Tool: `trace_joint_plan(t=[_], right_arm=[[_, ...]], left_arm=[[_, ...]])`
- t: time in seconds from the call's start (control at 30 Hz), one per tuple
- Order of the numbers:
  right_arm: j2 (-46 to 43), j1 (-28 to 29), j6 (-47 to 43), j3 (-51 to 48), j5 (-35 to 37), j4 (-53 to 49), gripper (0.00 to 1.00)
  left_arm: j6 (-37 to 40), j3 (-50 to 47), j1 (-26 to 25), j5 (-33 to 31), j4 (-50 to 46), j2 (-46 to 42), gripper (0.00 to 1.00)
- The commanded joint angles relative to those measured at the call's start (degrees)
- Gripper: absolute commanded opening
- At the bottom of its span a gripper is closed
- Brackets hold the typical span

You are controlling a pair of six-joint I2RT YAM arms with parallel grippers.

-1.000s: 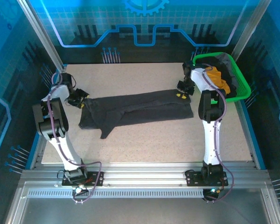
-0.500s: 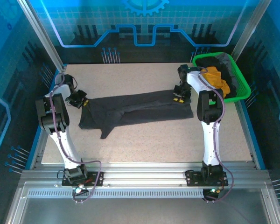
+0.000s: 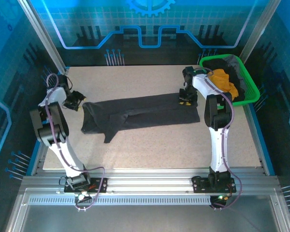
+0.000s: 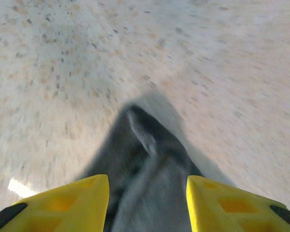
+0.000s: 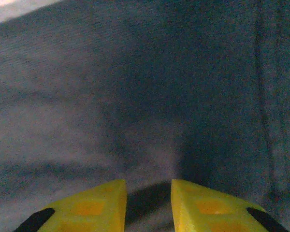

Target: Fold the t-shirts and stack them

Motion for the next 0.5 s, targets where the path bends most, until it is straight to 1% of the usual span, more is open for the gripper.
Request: trace_joint_plan(t=[0.0, 0.07, 0.1, 0.13, 0.2, 0.23, 0.3, 0.47], right_arm=[[-9.19, 3.14, -2.84, -0.82, 1.96, 3.39, 0.39], [-12.5, 4.04, -2.55, -3.03, -0.58, 5.52, 0.46], [-14.39, 4.34, -2.08, -4.98, -3.66, 7.56, 0.48], [-16.54, 4.76, -1.75, -7.33, -7.93, 10.16, 0.51], [-20.06, 5.85, -1.36, -11.53, -17.67, 16.02, 0.53], [-21.81, 6.59, -0.87, -13.27, -22.78, 18.83, 0.54], [-24.33, 8.06, 0.63, -15.6, -28.15, 22.11, 0.55], [-29.8, 10.66, 5.72, -20.63, -32.45, 26.13, 0.57]], left_arm=[[-1.45, -6.59, -5.19, 0.1, 3.48, -11.77, 0.47], [0.24, -11.18, -8.57, 4.62, 8.69, -13.83, 0.48], [1.38, -13.53, -9.93, 9.08, 12.18, -13.52, 0.48], [2.1, -14.82, -10.93, 12.53, 13.46, -12.38, 0.47], [3.7, -16.13, -12.47, 16.08, 14.45, -10.38, 0.45], [4.96, -16.82, -13.33, 17.16, 15.2, -9.7, 0.44], [7.8, -16.82, -14.46, 16.94, 14.27, -8.07, 0.43], [11.74, -17.57, -15.35, 16.57, 14.03, -4.66, 0.43]])
